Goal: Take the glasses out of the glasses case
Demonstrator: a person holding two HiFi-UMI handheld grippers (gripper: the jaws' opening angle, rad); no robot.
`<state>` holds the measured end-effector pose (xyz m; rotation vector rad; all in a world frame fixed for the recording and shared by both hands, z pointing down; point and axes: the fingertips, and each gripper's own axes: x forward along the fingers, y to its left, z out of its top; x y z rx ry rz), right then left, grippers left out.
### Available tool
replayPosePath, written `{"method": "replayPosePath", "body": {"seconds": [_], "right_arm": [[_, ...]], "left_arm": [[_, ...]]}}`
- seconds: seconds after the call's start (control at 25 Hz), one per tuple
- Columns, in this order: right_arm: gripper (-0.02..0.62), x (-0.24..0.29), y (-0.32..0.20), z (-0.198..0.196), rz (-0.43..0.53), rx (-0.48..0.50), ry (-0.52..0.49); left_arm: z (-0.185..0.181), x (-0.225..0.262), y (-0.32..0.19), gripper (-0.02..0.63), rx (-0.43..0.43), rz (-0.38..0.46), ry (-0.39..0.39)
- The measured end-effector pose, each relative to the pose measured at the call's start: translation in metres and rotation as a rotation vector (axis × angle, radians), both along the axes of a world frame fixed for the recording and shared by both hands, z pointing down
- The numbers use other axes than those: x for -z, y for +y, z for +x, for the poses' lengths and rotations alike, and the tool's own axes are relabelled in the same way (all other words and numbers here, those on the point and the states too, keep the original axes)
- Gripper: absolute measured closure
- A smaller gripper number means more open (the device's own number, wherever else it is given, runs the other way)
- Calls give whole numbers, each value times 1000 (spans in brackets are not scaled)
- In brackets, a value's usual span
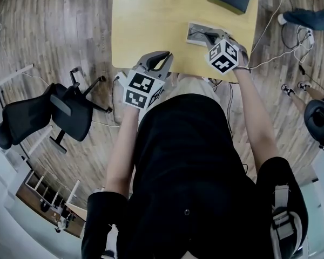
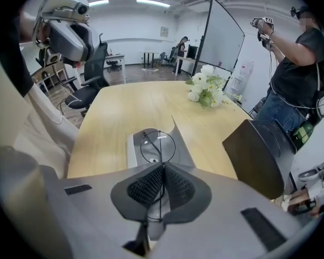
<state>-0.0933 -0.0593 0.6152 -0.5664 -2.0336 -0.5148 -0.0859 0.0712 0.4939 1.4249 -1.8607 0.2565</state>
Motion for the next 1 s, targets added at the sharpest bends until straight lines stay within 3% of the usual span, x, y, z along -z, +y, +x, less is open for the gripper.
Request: {"method": "replayPosePath", "body": {"seconds": [0.56, 1.0], "right_arm": [[571, 40, 3, 11, 37, -8, -102], [571, 106, 16, 11, 30, -21, -246]], "left_arm": [[-6, 16, 2, 566, -19, 37, -45], [-15, 37, -8, 566, -19, 103, -83]]}}
